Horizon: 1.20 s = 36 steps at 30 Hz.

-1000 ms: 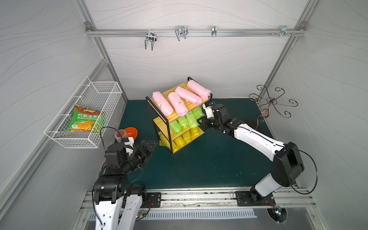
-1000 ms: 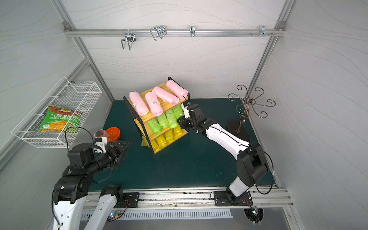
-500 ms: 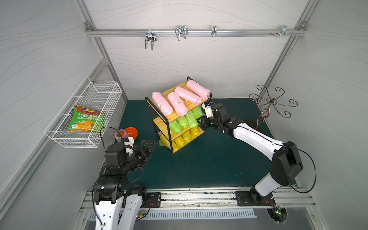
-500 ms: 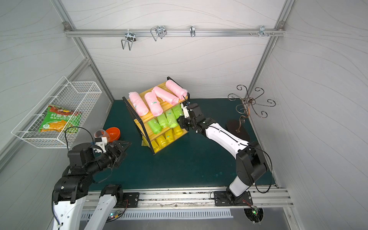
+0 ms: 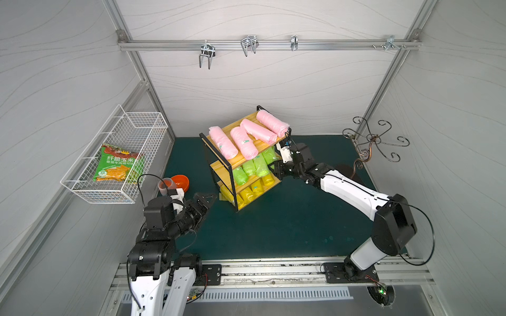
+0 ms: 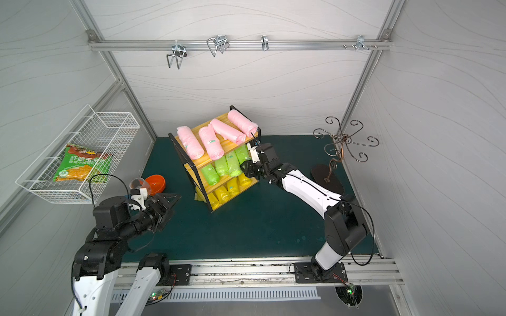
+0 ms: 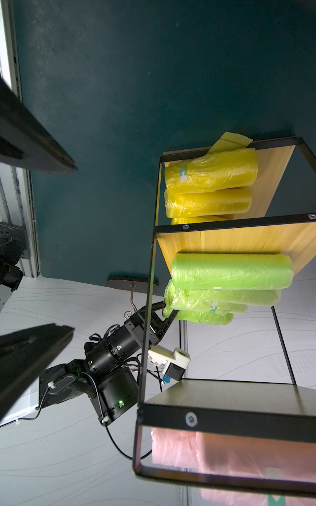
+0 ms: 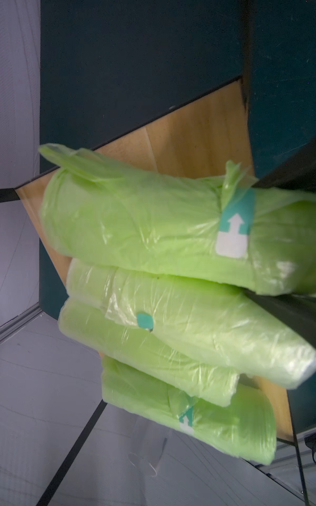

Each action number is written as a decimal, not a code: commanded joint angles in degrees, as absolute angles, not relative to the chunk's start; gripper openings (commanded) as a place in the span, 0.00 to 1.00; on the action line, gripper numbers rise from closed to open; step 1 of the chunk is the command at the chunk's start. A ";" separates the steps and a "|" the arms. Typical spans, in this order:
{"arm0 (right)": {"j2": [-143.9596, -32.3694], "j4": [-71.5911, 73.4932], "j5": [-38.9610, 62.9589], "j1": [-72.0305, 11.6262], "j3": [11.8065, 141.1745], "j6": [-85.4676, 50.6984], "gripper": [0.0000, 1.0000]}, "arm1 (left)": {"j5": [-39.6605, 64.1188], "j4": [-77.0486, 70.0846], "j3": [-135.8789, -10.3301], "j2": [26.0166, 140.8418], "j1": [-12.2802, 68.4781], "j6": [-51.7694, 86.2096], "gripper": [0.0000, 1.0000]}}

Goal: Sort the rolls of trash bags by color and place them on the shelf
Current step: Place the roll of trash bags on the shelf.

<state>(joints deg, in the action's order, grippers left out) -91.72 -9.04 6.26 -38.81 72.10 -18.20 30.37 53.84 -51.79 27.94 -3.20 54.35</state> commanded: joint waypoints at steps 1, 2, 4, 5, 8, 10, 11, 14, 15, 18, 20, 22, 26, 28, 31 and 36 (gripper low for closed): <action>-89.35 -8.09 6.95 -39.93 74.91 -16.60 0.56 | 29.73 52.99 -51.90 27.38 -2.90 53.19 0.90; -89.38 -8.81 6.86 -39.99 75.40 -16.40 0.57 | 29.75 52.92 -51.78 27.33 -2.90 53.20 0.90; -89.32 -10.16 6.50 -39.98 76.23 -15.92 0.59 | 29.71 52.93 -51.75 27.43 -2.90 53.18 0.90; -89.28 -10.96 6.22 -39.95 76.67 -15.74 0.59 | 29.77 52.94 -51.77 27.42 -2.90 53.26 0.90; -89.10 -12.83 4.48 -39.97 77.66 -15.21 0.62 | 29.79 52.91 -51.68 27.33 -2.86 53.18 0.90; -89.29 -14.32 3.82 -39.73 78.60 -14.99 0.64 | 29.73 52.91 -51.59 27.25 -2.90 53.17 0.90; -89.38 -14.91 3.49 -39.44 78.85 -14.94 0.64 | 29.83 52.91 -51.44 27.25 -2.90 53.18 0.90; -89.22 -15.71 3.75 -38.47 79.01 -14.85 0.67 | 29.88 52.91 -51.40 27.16 -2.90 53.20 0.90; -89.07 -16.03 3.87 -38.05 78.96 -14.71 0.68 | 29.88 52.98 -51.55 27.23 -2.90 53.18 0.90; -88.24 -16.76 4.47 -36.77 78.92 -14.43 0.71 | 29.85 53.00 -51.59 27.22 -2.89 53.09 0.90; -87.76 -17.21 4.48 -36.15 78.88 -14.35 0.73 | 29.84 52.93 -51.52 27.39 -2.86 53.09 0.90; -87.34 -17.85 5.16 -35.61 79.21 -13.88 0.73 | 29.89 52.66 -51.41 27.46 -2.82 53.17 0.90; -86.84 -19.47 5.83 -35.00 80.06 -13.26 0.75 | 29.93 52.46 -51.57 27.68 -2.81 53.26 0.90; -86.67 -20.19 6.53 -34.60 80.40 -13.19 0.76 | 29.88 52.47 -51.58 27.69 -2.81 53.26 0.90; -86.09 -21.02 7.12 -34.17 80.44 -13.23 0.76 | 29.88 52.55 -51.59 27.67 -2.81 53.24 0.90; -83.69 -21.39 8.48 -33.93 79.12 -13.80 0.76 | 29.82 52.56 -51.68 27.77 -2.81 53.15 0.90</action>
<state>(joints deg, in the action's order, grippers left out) -87.02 -22.41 7.03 -34.46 78.35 -13.91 30.37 54.19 -51.27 27.83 -3.20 54.17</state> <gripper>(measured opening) 0.758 0.904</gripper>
